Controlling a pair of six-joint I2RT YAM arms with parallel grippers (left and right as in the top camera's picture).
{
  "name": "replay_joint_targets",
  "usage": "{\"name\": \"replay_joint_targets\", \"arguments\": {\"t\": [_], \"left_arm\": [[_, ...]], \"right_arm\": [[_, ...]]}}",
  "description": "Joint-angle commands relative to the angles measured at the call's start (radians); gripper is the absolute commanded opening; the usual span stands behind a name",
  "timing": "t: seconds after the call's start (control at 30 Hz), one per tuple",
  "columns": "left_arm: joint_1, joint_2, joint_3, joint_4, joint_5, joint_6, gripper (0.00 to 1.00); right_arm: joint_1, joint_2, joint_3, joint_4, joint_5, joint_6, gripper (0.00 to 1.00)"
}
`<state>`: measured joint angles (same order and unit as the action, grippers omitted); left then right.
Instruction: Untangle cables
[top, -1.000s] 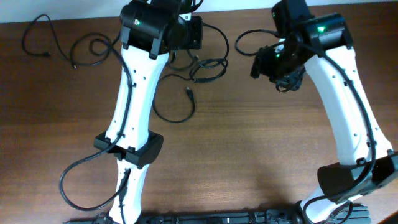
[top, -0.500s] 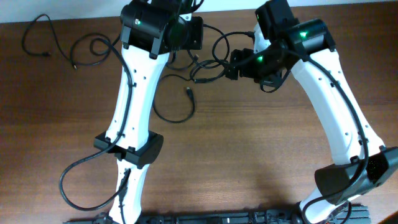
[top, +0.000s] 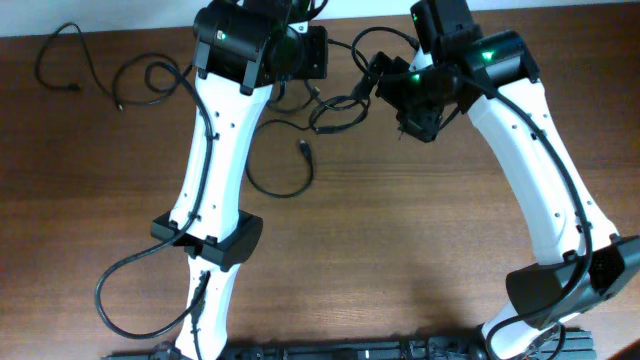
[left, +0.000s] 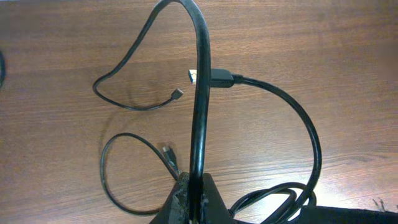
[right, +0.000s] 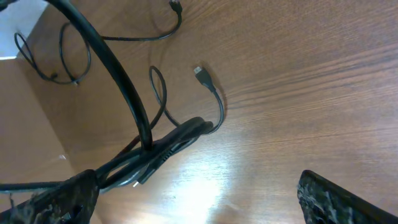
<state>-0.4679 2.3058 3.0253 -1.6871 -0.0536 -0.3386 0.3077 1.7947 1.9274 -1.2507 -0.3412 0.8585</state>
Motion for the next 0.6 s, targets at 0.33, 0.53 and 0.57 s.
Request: {"name": "replay_joint_targets", "arguments": {"t": [0.33,0.53,0.57], "left_arm": [[0.006,-0.015,-0.002,0.009,0.092,-0.216,0.0],[0.006,-0.015,-0.002,0.005,0.093,-0.215,0.0],[0.006,-0.015,-0.002,0.003,0.102,-0.215,0.0]], "right_arm": [[0.006,0.0,-0.002,0.021,-0.031,0.102,0.84],[0.006,0.0,-0.002,0.074,-0.032,0.127,0.6],[0.006,0.0,-0.002,0.08,-0.033,0.127,0.52]]}}
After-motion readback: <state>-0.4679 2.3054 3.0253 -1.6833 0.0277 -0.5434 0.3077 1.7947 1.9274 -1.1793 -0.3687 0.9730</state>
